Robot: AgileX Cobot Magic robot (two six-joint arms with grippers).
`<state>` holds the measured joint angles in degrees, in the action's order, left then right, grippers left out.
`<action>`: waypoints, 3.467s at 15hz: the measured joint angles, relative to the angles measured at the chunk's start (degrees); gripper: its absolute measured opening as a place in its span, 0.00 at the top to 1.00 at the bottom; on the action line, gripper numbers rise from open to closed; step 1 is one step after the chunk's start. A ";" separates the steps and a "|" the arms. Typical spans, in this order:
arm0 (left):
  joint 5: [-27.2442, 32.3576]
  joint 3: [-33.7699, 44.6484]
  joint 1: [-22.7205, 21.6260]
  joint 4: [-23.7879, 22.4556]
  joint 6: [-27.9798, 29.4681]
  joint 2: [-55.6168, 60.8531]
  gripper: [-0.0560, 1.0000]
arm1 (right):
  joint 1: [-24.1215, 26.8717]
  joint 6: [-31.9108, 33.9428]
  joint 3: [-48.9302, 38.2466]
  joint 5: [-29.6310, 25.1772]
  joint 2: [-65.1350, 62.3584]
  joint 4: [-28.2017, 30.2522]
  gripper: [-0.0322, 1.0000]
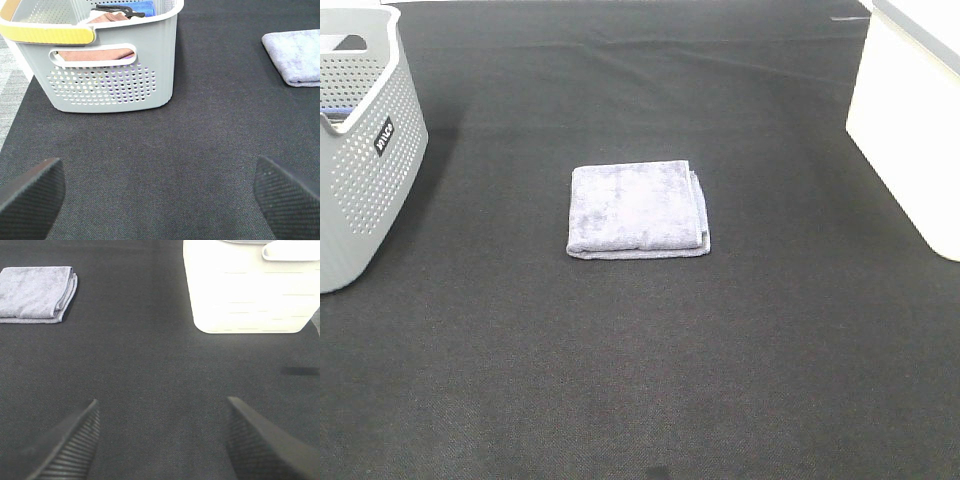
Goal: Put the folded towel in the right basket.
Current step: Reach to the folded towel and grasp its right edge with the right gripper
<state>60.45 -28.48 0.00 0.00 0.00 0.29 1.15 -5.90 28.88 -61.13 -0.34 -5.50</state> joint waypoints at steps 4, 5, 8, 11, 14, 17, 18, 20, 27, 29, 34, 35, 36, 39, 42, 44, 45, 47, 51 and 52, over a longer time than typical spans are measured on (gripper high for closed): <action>0.00 0.00 0.00 0.00 0.00 0.00 0.02 | 0.00 0.00 0.00 0.00 0.00 0.00 0.33; 0.00 0.00 0.00 0.00 0.00 0.00 0.02 | 0.00 0.00 0.00 0.00 0.00 0.00 0.33; 0.00 0.00 0.00 0.00 0.00 0.00 0.02 | 0.00 0.00 0.00 0.00 0.00 0.00 0.33; 0.00 0.00 0.00 0.00 0.00 0.00 0.02 | 0.00 0.00 0.00 0.00 0.00 0.00 0.33; 0.00 0.00 0.00 0.00 0.00 0.00 0.02 | 0.00 0.00 0.00 0.00 0.00 0.00 0.33; 0.00 0.00 0.00 0.00 0.00 0.00 0.02 | 0.00 0.00 0.00 0.00 0.00 0.00 0.33; 0.00 0.00 0.00 0.00 0.00 0.00 0.02 | 0.00 0.00 0.00 0.00 0.00 0.00 0.33; 0.00 0.00 0.00 0.00 0.00 0.00 0.02 | 0.00 0.00 0.00 0.00 0.00 0.00 0.33; 0.00 0.00 0.00 0.00 0.00 0.00 0.02 | 0.00 0.00 0.00 0.00 0.00 0.00 0.33; 0.00 0.00 0.00 0.00 0.00 0.00 0.02 | 0.00 0.00 0.00 0.00 0.00 0.00 0.33; 0.00 0.00 0.00 0.00 0.00 0.00 0.02 | 0.00 0.00 0.00 0.00 0.00 0.00 0.33; 0.00 0.00 0.00 0.00 0.00 0.00 0.02 | 0.00 0.00 0.00 0.00 0.00 0.00 0.33; 0.00 0.00 0.00 0.00 0.00 0.00 0.02 | 0.00 0.00 0.00 0.00 0.00 0.00 0.33; 0.00 0.00 0.00 0.00 0.00 0.00 0.02 | 0.00 0.00 0.17 0.11 0.23 0.00 0.33; 0.00 0.00 0.00 0.00 0.00 0.00 0.02 | 0.00 0.00 4.07 7.05 8.37 0.00 0.33; 0.00 0.00 0.00 0.00 0.00 0.00 0.02 | 0.00 0.00 7.73 11.23 16.04 -0.17 0.33; 0.00 0.00 0.00 0.00 0.00 0.00 0.02 | 0.00 0.00 9.68 12.72 20.00 -0.46 0.33; 0.00 0.00 0.00 0.00 0.00 0.00 0.02 | 0.00 0.00 14.21 14.15 28.99 -1.66 0.33; 0.00 0.00 0.00 0.00 0.00 0.00 0.02 | 0.00 -0.40 24.92 14.67 46.87 -8.02 0.33; 0.00 0.00 0.00 0.00 0.00 0.00 0.02 | 0.00 -1.60 28.53 14.15 51.97 -9.97 0.33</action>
<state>60.45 -28.48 0.00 0.00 0.00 0.29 1.15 -7.51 57.41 -46.98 51.62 -15.47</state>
